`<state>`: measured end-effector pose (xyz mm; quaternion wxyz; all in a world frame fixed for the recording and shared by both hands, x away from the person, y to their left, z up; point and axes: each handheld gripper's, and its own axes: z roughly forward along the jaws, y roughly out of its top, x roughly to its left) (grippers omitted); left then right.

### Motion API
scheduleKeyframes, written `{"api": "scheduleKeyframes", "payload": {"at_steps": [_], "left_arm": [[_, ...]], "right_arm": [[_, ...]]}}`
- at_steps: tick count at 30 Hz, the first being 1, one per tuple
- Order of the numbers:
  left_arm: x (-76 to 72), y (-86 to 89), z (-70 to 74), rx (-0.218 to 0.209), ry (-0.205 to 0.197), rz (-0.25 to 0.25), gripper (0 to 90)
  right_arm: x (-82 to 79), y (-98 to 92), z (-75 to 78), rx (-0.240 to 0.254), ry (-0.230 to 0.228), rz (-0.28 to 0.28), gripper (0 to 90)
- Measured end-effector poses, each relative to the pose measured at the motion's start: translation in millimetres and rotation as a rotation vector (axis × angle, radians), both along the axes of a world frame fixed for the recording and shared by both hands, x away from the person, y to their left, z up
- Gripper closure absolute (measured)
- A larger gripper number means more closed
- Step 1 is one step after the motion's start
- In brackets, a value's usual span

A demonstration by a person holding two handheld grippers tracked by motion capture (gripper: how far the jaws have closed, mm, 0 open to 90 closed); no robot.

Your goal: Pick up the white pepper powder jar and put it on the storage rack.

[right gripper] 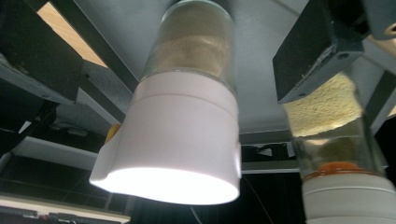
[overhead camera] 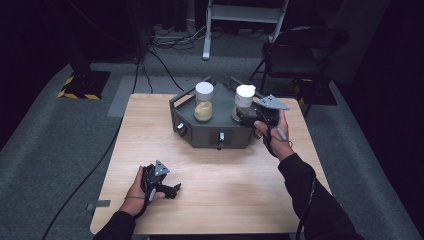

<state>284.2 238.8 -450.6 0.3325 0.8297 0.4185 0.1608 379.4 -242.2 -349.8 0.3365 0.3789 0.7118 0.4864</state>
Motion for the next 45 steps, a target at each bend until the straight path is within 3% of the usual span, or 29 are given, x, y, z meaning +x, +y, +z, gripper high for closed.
{"api": "scheduleKeyframes", "payload": {"at_steps": [5,12,17,22,36,45], "left_arm": [[0.0,0.0,0.0,0.000,0.000,0.000,0.0],[0.0,0.0,0.0,0.000,0.000,0.000,0.0],[0.0,0.0,0.0,0.000,0.000,0.000,0.0],[0.0,0.0,0.0,0.000,0.000,0.000,0.0],[0.0,0.0,0.0,0.000,0.000,0.000,0.0],[-0.2,-0.1,-0.1,0.000,0.000,0.001,0.0]], "right_arm": [[-10.8,-7.3,1.2,-0.030,-0.034,0.033,0.7],[-24.0,-14.8,0.1,-0.041,-0.063,0.036,0.8],[-37.8,-17.1,-3.0,-0.075,-0.100,0.038,0.7],[-48.8,-21.2,-8.4,-0.114,-0.123,0.075,0.7],[-75.7,-38.8,-29.9,-0.174,-0.124,0.158,0.7],[-93.3,-54.8,-56.0,-0.223,-0.081,0.205,0.7]]}}
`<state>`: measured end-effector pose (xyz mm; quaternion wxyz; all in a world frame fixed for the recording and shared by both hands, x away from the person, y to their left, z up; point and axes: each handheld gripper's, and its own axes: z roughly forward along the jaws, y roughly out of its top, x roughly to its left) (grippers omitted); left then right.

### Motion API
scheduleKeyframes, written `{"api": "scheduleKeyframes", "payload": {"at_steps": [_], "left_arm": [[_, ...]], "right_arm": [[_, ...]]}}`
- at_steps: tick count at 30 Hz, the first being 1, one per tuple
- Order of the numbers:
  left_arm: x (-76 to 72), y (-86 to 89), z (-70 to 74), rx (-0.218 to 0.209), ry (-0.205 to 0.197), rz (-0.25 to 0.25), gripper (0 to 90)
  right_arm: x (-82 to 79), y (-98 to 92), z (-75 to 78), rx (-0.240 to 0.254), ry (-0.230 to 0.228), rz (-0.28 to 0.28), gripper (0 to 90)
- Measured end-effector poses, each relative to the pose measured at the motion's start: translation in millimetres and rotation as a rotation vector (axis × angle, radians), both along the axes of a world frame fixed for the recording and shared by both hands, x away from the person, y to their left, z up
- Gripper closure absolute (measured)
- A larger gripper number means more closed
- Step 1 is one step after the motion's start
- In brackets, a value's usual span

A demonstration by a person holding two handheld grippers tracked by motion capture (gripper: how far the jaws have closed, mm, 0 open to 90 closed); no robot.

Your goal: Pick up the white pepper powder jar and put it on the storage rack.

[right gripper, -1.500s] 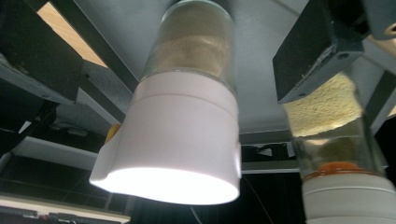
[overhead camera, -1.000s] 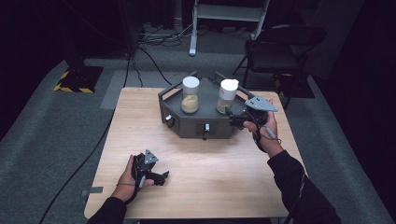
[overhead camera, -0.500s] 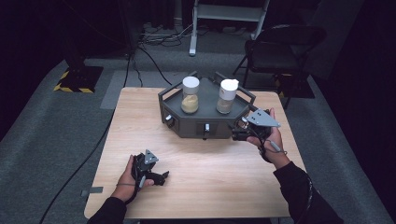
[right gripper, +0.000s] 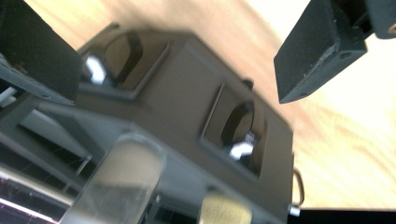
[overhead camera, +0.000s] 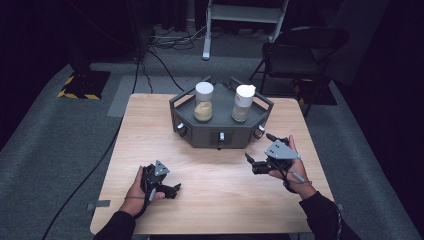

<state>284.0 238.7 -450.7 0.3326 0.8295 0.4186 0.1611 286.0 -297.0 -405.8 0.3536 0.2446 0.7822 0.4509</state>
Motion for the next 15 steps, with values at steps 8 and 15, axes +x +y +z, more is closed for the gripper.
{"api": "scheduleKeyframes", "payload": {"at_steps": [8,15], "left_arm": [[0.2,0.1,0.0,-0.001,0.000,-0.001,0.0],[0.4,0.4,-0.1,-0.001,0.000,-0.003,0.0]], "right_arm": [[-10.8,-8.7,-18.5,-0.052,0.045,0.010,0.7],[-13.5,-15.9,-28.8,-0.097,0.078,0.012,0.7]]}}
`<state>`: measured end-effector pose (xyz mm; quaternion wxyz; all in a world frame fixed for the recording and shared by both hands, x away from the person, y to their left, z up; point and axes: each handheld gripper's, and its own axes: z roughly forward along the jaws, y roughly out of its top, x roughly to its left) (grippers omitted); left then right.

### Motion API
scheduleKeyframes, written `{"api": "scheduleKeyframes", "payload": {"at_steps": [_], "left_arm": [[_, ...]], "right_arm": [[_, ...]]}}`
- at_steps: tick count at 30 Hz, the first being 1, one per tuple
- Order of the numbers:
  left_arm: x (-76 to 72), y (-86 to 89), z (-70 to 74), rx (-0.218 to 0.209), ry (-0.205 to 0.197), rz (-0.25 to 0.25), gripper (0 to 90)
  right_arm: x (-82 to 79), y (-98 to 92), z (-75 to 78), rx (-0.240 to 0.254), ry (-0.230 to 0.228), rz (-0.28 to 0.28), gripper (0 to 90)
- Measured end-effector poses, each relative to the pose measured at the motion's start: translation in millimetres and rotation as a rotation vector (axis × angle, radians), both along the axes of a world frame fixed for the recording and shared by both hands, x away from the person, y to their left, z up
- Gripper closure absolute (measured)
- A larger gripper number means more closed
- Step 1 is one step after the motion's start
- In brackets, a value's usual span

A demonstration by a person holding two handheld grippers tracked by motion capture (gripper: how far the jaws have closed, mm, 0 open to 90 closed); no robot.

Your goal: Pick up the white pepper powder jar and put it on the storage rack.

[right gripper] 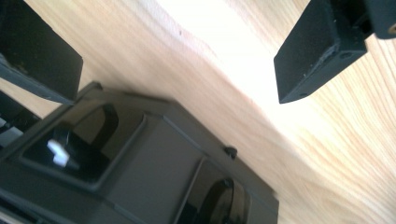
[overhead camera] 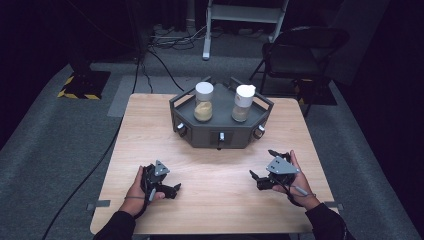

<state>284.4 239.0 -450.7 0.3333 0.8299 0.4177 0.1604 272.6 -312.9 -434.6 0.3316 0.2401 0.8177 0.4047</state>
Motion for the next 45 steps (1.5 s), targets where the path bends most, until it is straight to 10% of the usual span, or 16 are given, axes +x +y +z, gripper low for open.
{"api": "scheduleKeyframes", "payload": {"at_steps": [30,45], "left_arm": [[0.2,0.1,0.1,0.002,-0.001,-0.002,0.0],[-0.4,0.2,-0.1,0.001,-0.001,-0.002,0.0]], "right_arm": [[2.6,-34.1,-17.8,-0.030,0.167,-0.051,0.7],[26.2,-52.5,-18.7,0.020,0.354,-0.057,0.1]]}}
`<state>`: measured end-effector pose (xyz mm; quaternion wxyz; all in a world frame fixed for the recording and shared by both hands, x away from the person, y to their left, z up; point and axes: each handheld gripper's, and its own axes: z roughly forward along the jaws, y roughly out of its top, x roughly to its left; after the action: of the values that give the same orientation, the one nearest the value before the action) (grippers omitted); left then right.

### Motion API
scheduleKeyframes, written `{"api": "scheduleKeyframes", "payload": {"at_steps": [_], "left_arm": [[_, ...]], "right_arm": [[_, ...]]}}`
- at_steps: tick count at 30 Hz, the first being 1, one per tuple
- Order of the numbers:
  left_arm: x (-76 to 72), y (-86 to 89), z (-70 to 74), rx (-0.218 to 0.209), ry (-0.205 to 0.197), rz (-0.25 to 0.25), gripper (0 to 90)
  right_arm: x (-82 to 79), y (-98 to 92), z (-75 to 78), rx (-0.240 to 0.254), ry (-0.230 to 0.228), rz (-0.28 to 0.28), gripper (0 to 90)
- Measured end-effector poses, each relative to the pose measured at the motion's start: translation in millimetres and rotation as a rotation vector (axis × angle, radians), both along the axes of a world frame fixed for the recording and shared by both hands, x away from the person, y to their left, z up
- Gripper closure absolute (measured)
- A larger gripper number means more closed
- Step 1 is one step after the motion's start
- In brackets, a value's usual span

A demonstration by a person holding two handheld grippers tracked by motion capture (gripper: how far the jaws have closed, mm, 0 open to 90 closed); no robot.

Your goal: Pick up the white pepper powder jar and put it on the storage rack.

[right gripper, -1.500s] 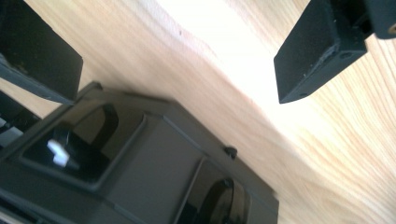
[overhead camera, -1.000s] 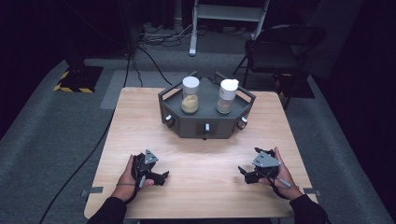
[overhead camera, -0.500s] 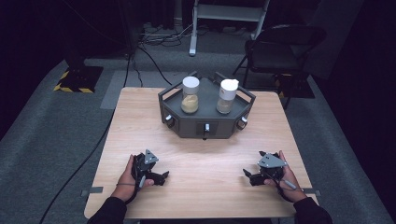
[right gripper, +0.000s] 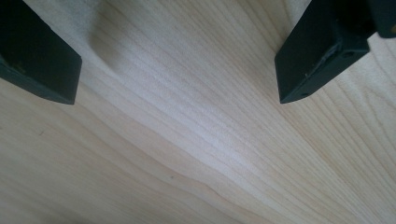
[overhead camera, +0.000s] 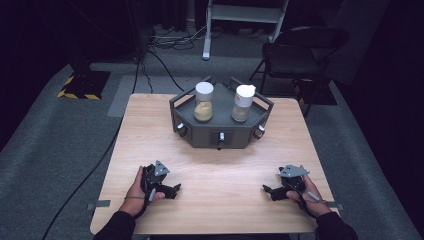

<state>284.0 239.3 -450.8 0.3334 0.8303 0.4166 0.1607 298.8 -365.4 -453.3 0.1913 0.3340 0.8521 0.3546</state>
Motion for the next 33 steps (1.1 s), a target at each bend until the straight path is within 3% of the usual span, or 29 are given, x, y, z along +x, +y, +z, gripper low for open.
{"api": "scheduleKeyframes", "payload": {"at_steps": [7,33], "left_arm": [[-0.3,0.1,0.0,-0.001,0.001,-0.001,0.0],[0.2,0.4,0.2,0.000,0.001,-0.004,0.0]], "right_arm": [[13.1,-10.4,2.3,0.035,0.075,-0.004,0.1],[14.2,-10.8,2.4,0.037,0.079,-0.002,0.0]]}}
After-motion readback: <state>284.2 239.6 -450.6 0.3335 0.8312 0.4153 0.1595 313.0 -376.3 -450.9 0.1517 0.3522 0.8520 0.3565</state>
